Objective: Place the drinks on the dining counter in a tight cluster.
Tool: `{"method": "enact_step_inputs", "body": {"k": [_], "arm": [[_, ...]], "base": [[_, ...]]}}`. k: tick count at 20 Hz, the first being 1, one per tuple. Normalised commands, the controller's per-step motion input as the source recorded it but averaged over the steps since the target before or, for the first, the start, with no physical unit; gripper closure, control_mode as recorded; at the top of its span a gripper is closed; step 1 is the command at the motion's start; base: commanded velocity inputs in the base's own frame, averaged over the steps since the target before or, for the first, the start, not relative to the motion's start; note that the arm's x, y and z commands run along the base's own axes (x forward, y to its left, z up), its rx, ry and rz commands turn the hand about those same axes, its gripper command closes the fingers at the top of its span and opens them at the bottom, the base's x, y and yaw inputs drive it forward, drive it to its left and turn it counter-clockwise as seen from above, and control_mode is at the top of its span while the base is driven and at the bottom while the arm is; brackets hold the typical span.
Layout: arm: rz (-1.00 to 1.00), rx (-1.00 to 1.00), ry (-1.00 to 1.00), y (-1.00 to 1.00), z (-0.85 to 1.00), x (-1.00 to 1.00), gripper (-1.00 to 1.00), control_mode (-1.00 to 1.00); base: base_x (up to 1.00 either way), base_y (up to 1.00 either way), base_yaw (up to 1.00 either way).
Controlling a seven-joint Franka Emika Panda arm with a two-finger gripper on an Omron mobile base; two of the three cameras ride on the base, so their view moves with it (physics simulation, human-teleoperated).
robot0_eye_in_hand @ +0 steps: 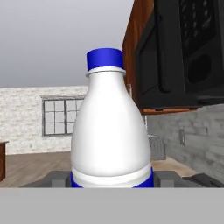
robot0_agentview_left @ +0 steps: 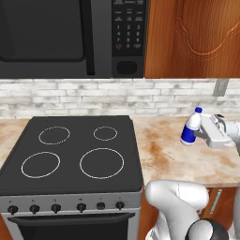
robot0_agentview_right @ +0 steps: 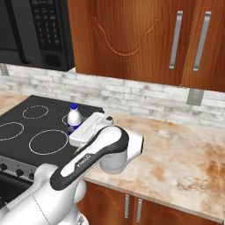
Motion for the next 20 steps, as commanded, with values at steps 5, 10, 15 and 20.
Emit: {"method": "enact_step_inputs", "body": {"k": [5, 10, 15, 20], "arm": [[-0.02, 0.00, 0.00, 0.14, 0.22, -0.31, 1.00, -1.00], [0.00, 0.00, 0.00, 0.00, 0.00, 0.00, 1.00, -1.00], [0.00, 0.00, 0.00, 0.00, 0.00, 0.00, 1.00, 1.00], [0.00, 0.00, 0.00, 0.00, 0.00, 0.00, 1.00, 1.00]], "base": [[0.00, 0.00, 0.00], [0.00, 0.00, 0.00], [-0.16, 0.01, 0.00], [-0.80, 0.42, 0.12]]}}
